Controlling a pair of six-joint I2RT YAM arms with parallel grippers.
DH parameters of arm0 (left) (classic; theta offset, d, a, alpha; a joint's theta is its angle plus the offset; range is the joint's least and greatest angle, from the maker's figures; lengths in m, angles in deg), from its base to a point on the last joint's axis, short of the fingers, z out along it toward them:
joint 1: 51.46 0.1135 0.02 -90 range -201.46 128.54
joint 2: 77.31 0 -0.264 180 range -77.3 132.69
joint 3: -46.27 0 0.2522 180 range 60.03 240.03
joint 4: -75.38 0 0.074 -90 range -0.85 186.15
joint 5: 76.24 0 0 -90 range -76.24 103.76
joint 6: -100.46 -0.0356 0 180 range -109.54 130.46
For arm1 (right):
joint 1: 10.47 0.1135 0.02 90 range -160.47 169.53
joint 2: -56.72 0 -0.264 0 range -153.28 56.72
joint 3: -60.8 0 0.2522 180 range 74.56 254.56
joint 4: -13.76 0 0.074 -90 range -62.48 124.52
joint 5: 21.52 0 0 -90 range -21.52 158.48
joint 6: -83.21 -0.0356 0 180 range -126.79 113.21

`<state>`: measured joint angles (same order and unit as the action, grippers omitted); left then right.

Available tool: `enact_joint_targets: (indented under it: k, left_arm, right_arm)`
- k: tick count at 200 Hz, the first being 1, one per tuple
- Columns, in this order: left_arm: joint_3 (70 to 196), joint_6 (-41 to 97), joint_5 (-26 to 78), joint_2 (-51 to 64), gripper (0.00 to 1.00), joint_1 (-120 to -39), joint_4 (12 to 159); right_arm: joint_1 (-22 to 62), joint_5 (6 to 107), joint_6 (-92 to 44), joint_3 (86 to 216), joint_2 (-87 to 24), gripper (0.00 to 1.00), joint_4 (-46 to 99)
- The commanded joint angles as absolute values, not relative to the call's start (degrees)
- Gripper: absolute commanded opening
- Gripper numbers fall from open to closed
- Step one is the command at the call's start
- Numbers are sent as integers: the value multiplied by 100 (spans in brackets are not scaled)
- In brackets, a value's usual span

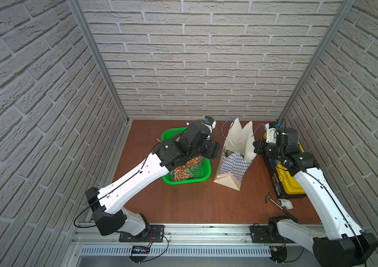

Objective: Place the condiment packets inside the bag
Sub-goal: Pick up the condiment packet from the storage box.

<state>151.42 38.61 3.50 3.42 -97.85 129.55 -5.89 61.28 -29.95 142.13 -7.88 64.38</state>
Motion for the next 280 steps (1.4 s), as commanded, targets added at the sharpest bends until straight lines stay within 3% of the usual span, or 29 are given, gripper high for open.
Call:
enact_joint_targets:
  k: [1, 58, 85, 96, 146, 188, 280]
  left_arm:
    - [14517, 4162, 129, 113, 80, -9376, 12724]
    - [13078, 4658, 707, 247, 81, -8065, 12504]
    - [12682, 4836, 1282, 662, 80, -7599, 12075]
    - [12568, 4930, 1521, 846, 79, -7413, 11856]
    - [12506, 5430, 2899, 1633, 71, -6609, 10959]
    - [12961, 5481, 2984, 2384, 64, -6280, 10753]
    - [14062, 5432, 3047, 3818, 58, -5981, 10686]
  right_arm:
    - [-697, 5993, -2861, 14424, -1005, 3, 6198]
    - [-730, 5785, -2807, 14593, -1185, 4, 6240]
    - [-730, 5741, -2797, 14447, -1022, 26, 6327]
    - [-730, 5708, -2812, 14381, -925, 31, 6356]
    - [-730, 5743, -2772, 14294, -651, 31, 6579]
    - [-731, 5749, -2773, 14281, -542, 32, 6628]
    - [-737, 5740, -2759, 14329, -525, 32, 6702]
